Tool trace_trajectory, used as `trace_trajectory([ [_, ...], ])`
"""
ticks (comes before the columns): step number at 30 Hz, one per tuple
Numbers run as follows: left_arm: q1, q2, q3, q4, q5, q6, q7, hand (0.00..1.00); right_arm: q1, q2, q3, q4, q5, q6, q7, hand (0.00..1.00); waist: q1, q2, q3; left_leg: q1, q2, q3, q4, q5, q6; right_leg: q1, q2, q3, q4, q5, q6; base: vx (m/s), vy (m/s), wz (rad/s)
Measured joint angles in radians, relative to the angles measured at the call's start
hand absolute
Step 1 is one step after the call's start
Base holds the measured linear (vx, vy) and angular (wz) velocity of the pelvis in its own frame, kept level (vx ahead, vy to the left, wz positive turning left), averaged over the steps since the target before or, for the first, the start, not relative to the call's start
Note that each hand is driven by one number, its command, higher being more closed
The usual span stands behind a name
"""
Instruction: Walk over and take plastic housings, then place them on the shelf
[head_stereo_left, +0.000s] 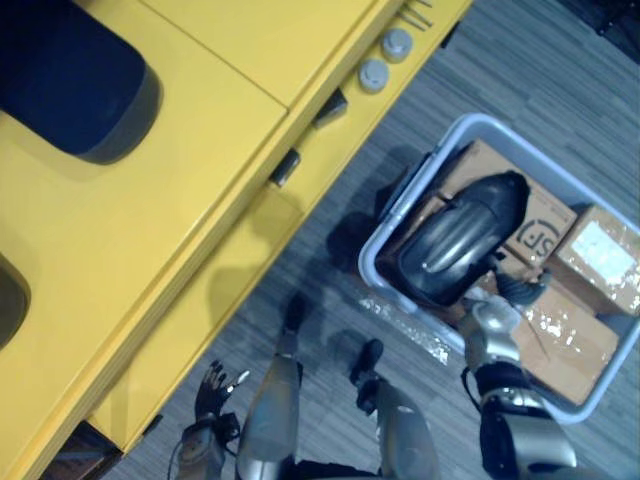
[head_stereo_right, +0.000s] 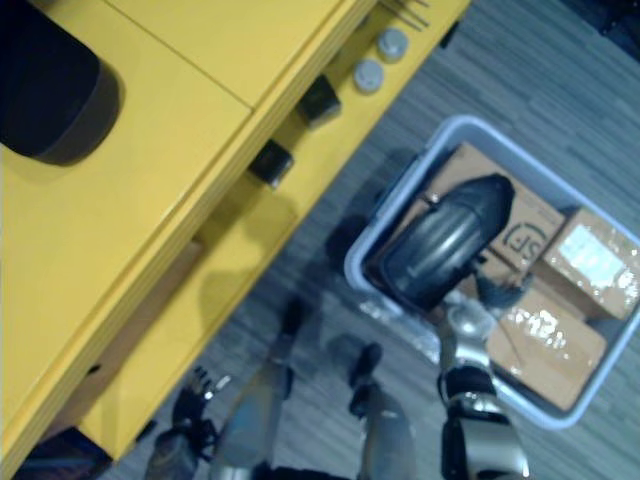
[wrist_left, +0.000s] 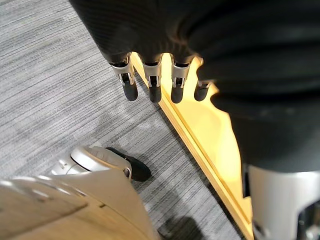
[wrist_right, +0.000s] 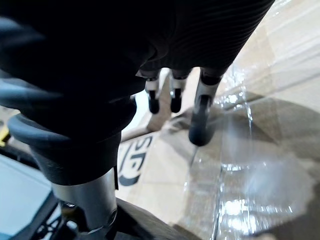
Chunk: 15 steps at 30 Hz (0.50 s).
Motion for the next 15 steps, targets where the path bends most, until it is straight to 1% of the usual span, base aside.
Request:
trace_trajectory([
  [6,-0.013,0.0,0.0,0.0,-0.001,0.0,0.0,0.0,-0.006,-0.043,-0.012,0.046,0.012,0.036,0.0,1.0,-0.002,0.0,0.0,-0.002,0.001,-0.02,-0.004,0.004,-0.006,-0.006,-0.002,-0.015,0.027,-0.021,-0.004,0.0,-0.034,0.08],
  [10,-0.016,0.0,-0.002,0.0,-0.001,0.0,0.0,0.0,-0.015,-0.048,-0.011,0.064,0.007,0.038,0.019,1.0,-0.003,0.0,0.0,-0.002,0.002,-0.02,-0.009,0.007,-0.011,-0.019,0.0,-0.014,0.045,-0.031,-0.01,0.0,-0.008,-0.02],
  [14,-0.016,0.002,-0.006,0.0,-0.001,0.0,0.0,0.0,-0.018,-0.05,-0.012,0.068,0.003,0.039,0.02,1.0,-0.003,0.0,0.0,0.0,0.006,-0.022,-0.013,0.01,-0.014,-0.023,0.0,-0.015,0.058,-0.041,-0.012,0.0,0.0,0.0],
  [15,-0.016,0.004,-0.012,0.0,-0.001,-0.001,0.0,0.0,-0.018,-0.056,-0.011,0.075,-0.011,0.046,0.021,1.0,-0.003,0.001,0.0,0.001,0.007,-0.022,-0.013,0.011,-0.015,-0.023,0.0,-0.015,0.061,-0.043,-0.013,0.0,0.0,0.0],
])
